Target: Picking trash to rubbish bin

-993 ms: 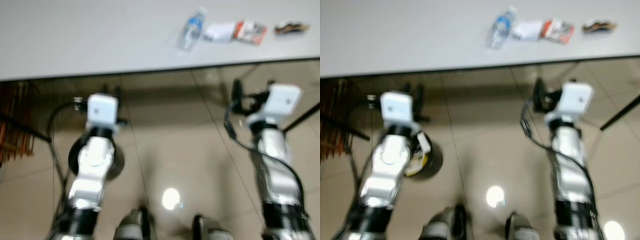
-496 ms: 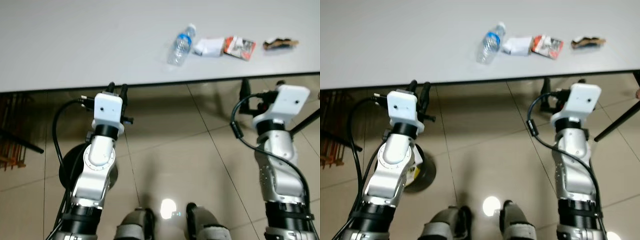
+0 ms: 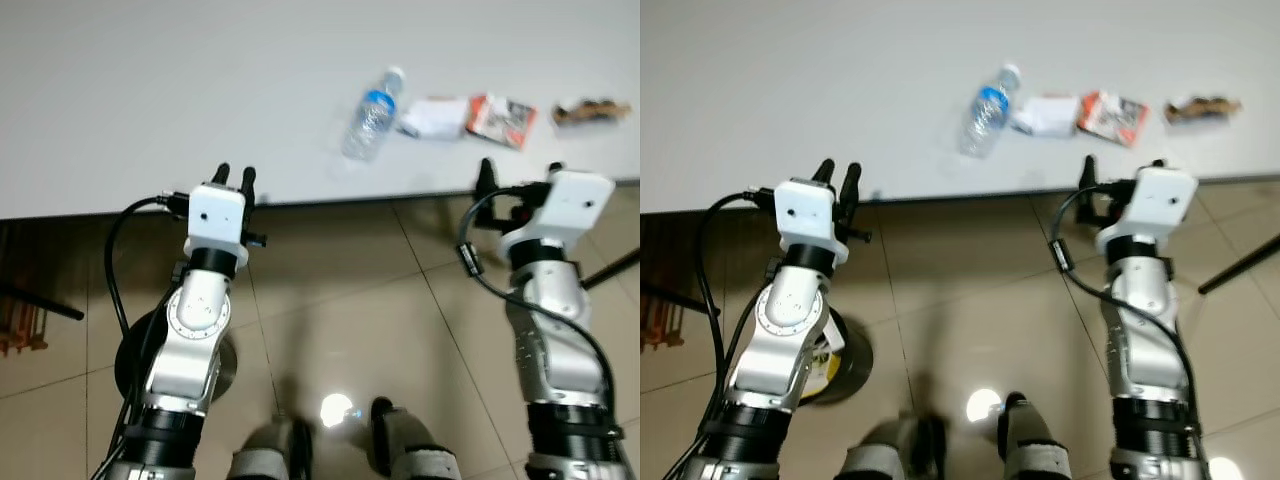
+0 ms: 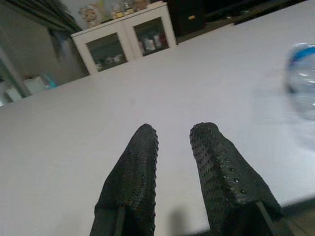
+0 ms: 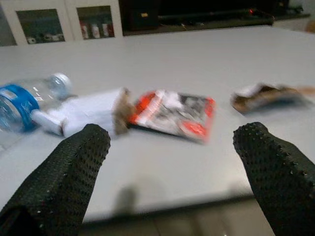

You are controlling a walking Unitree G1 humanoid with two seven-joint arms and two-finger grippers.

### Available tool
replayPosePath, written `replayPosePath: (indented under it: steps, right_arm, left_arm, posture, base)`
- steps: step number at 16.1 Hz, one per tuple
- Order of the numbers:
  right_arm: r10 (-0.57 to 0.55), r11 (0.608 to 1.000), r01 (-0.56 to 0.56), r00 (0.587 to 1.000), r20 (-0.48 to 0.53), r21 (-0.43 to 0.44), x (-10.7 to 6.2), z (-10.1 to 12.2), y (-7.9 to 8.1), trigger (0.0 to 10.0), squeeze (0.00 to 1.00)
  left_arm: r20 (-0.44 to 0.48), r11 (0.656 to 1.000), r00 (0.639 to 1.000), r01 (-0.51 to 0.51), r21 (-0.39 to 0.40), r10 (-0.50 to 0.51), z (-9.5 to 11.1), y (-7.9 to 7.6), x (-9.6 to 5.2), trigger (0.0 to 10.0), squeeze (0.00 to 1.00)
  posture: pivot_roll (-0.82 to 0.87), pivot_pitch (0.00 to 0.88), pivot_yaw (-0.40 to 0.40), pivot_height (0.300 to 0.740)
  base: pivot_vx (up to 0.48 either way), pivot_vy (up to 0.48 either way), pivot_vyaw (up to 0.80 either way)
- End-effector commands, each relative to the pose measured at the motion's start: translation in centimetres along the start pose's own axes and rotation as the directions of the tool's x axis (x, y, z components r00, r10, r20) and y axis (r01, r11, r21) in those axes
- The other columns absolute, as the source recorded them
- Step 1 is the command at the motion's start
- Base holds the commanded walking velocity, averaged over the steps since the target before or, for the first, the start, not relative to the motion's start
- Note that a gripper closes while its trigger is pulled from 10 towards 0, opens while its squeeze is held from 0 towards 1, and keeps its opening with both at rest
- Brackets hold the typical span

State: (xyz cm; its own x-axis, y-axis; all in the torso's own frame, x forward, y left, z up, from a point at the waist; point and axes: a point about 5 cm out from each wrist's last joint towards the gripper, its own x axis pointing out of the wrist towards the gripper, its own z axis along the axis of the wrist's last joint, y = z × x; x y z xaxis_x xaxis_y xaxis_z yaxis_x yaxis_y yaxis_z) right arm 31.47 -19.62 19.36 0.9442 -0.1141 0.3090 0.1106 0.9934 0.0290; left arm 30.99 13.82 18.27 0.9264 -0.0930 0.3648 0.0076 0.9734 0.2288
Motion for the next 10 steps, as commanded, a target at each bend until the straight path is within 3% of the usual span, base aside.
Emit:
replayPosePath:
  steps: [1,2,10]
  right_arm:
    - [0.023,0.999,-0.022,0.999,-0.024,0.024,-0.27,-0.43,0.79,10.0,0.00]
    - [0.018,1.000,-0.018,1.000,-0.022,0.019,-0.21,-0.38,0.74,10.0,0.00]
    - [0.019,1.000,-0.019,1.000,-0.015,0.012,-0.25,-0.42,0.95,10.0,0.00]
  left_arm:
    - [-0.029,1.000,0.999,-0.013,0.012,0.014,-0.60,0.77,-0.43,10.0,0.00]
    - [-0.029,1.000,0.999,-0.014,0.013,0.014,-0.61,0.77,-0.42,10.0,0.00]
    - [-0.031,1.000,1.000,-0.002,0.010,0.002,-0.70,0.63,-0.32,10.0,0.00]
  posture:
    - [0.05,0.297,0.096,0.740]
    - [0.05,0.295,0.096,0.740]
    - [0.05,0.286,0.099,0.740]
  base:
    - [0.379,0.000,-0.80]
    - [0.379,0.000,-0.80]
    - [0.362,0.000,0.00]
